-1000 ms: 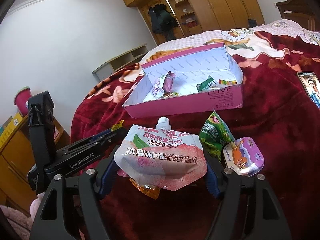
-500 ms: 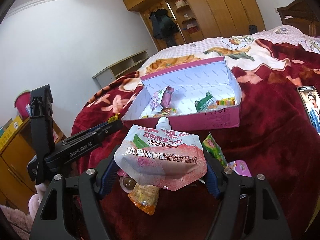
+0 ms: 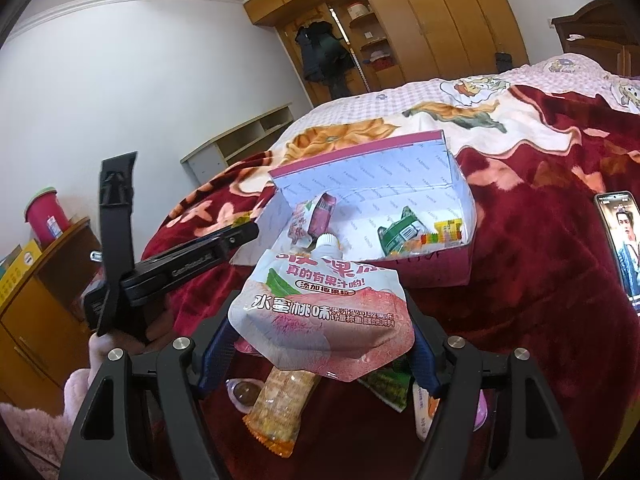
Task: Organize snacks
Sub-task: 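Lift the yellow packet and peach pouch over the pink box with both tools, then open the left tool releasing the yellow packet while the right tool drops the peach pouch in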
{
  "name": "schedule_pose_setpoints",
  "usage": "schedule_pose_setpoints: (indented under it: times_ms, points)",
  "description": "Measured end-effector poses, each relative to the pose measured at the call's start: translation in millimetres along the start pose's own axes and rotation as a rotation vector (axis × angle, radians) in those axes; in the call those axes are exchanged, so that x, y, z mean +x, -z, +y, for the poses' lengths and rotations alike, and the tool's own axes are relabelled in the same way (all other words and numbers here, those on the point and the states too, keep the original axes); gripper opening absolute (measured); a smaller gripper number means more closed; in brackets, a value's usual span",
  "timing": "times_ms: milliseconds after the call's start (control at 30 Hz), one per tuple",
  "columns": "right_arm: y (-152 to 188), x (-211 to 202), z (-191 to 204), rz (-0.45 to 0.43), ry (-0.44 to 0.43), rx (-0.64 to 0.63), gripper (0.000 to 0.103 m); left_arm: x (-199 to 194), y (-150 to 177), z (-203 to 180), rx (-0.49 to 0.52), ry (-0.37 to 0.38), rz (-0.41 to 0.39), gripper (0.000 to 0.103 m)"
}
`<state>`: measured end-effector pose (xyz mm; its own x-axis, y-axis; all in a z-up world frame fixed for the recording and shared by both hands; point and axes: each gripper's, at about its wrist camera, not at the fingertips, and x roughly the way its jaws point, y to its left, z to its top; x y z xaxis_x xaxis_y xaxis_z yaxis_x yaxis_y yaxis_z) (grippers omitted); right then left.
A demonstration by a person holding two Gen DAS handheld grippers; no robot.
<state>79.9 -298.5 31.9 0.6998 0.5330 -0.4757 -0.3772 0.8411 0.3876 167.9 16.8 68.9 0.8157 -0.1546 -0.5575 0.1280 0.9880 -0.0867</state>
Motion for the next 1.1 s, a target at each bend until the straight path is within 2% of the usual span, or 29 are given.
schedule_pose_setpoints:
  times_ms: [533,567,600,667,733,900,1100]
  points:
    - [-20.5,21.4,-10.0,0.016,0.026,-0.010,0.074,51.8,6.7,8.5,-0.004,-0.026,0.094,0.030]
    - [-23.3,23.8,-11.0,0.018,0.025,-0.009,0.074,54.1,7.7,8.7,-0.003,-0.029,0.104,0.032]
    - [-24.9,25.5,-11.4,0.018,0.025,-0.009,0.074,55.7,8.4,8.3,-0.003,-0.032,0.112,0.040]
    - [-29.1,30.6,-12.9,0.022,0.035,-0.010,0.074,59.8,10.3,7.9,-0.004,-0.036,0.131,0.049]
    - [-34.6,36.8,-14.2,0.033,0.050,-0.013,0.074,61.5,11.1,6.8,0.004,-0.043,0.143,0.050]
    - [-58.8,59.3,-17.9,0.098,0.123,-0.053,0.074,66.6,5.6,5.9,0.005,-0.054,0.214,0.052]
    - [-84.6,94.5,-29.0,0.215,0.133,-0.040,0.074,71.9,0.8,9.4,-0.022,-0.041,0.293,0.052]
